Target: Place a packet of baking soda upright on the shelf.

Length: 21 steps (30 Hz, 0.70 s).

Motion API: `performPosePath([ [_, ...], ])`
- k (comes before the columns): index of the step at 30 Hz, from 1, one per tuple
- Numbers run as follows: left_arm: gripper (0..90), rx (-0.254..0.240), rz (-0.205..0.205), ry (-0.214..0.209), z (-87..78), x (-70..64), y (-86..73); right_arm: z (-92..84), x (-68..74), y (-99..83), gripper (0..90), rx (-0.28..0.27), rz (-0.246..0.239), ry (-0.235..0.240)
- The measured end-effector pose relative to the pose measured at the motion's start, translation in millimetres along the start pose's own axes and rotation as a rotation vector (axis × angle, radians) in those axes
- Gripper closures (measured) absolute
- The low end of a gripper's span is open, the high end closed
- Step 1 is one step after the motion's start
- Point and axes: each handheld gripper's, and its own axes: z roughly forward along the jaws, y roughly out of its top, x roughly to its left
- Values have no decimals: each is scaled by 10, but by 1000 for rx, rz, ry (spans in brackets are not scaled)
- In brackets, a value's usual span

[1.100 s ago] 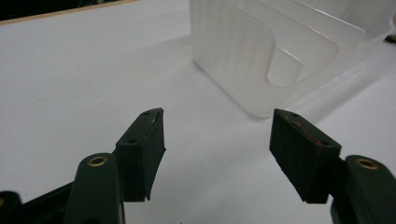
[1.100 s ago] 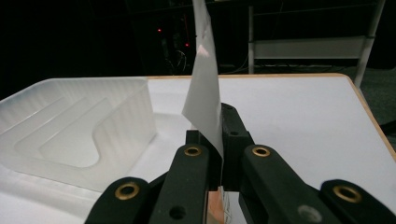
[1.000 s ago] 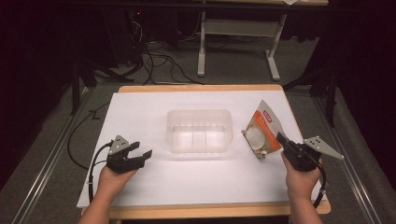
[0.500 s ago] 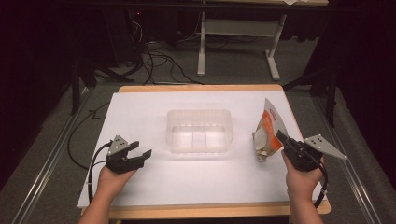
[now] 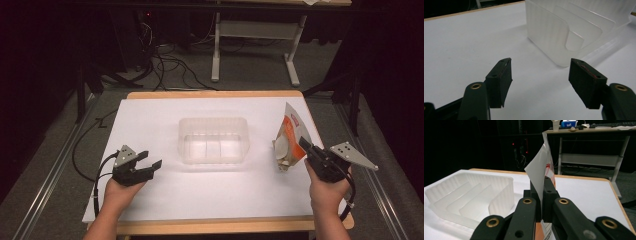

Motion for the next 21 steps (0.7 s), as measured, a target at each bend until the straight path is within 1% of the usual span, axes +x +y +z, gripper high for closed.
performPosePath([
  [3,353,-11,-1,-2,-12,1,3,20,9,51,900,2,-1,3],
  [4,353,-12,-2,-2,-14,1,3,38,32,113,900,1,-2,4],
  [7,352,-18,-2,-3,-17,-4,6,50,86,200,900,-11,-9,8],
  [8,352,-18,-2,-3,-17,-4,6,50,86,200,900,-11,-9,8],
  [13,352,-15,-2,-3,-10,8,5,97,186,339,900,-32,-25,24],
  [14,352,-16,-2,-5,-15,7,6,128,215,381,900,-35,-21,34],
  [16,352,-16,-1,-6,-18,8,6,145,232,401,900,-37,-16,39],
  [18,352,-22,-3,-4,-24,12,7,176,277,450,900,-42,-26,46],
  [19,352,-23,-5,-4,-27,13,8,186,301,475,900,-46,-24,50],
  [20,352,-24,-5,-4,-29,13,8,200,345,528,900,-49,-29,56],
  [21,352,-24,-5,-5,-31,13,9,200,345,528,900,-49,-29,56],
])
